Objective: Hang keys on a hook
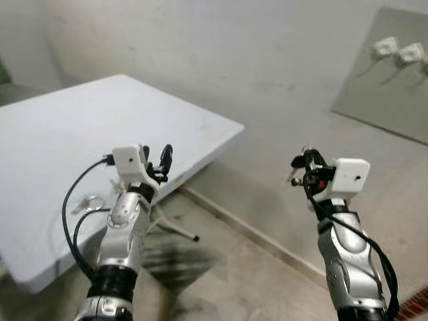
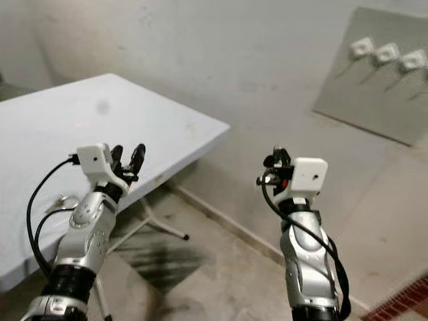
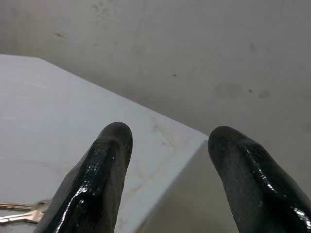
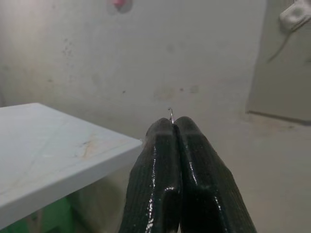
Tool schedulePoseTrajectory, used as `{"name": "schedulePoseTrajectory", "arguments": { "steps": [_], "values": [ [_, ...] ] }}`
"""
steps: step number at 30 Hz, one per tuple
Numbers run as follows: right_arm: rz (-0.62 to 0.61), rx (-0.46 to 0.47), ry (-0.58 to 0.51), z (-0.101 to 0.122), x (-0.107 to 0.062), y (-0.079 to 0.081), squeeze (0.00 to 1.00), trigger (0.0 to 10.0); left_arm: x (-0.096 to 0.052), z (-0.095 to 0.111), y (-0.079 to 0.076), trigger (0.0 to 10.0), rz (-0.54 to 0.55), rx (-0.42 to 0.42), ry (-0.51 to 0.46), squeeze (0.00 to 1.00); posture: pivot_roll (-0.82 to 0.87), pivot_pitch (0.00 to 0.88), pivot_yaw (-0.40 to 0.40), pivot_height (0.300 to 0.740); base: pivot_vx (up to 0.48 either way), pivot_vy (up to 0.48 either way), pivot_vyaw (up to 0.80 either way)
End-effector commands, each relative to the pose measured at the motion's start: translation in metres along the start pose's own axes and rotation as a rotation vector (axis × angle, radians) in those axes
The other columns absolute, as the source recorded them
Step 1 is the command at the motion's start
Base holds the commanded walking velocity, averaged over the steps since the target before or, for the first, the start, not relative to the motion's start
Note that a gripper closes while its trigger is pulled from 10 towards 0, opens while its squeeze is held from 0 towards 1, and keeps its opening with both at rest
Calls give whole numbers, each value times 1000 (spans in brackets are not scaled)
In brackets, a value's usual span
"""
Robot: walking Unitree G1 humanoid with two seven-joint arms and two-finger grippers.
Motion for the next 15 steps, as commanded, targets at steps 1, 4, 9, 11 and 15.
{"name": "schedulePoseTrajectory", "arguments": {
  "steps": [1,4,9,11,15],
  "values": [
    [6,-1,-1,2,0,0,0,10000,1,5,-2,10000,-5,11,-12,0,-47,0,-40,740,0,0,-725],
    [9,-2,1,1,1,1,0,10000,1,4,-3,10000,-8,15,-10,0,-46,0,-43,740,0,0,-725],
    [10,-2,2,1,1,0,0,10000,0,4,-3,10000,-11,26,-9,0,-46,0,-42,740,0,0,-725],
    [9,-2,3,1,0,0,0,10000,0,3,-3,10000,-11,27,-6,0,-46,0,-42,740,0,0,-725],
    [7,-4,6,0,0,0,0,10000,1,3,-2,10000,-11,34,-1,0,-45,0,-41,740,0,0,-723]
  ]
}}
Point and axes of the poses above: a point about 5 cm out from each wrist's last joint towards the gripper, its own x axis pointing out of the wrist towards the gripper, its own z axis along the axis of the wrist's last joint, y = z × x, the point moved 6 cm from there along x, pointing out of the wrist towards the gripper, and after that the axes turned 2 degrees about x, right-handed, at the moved point
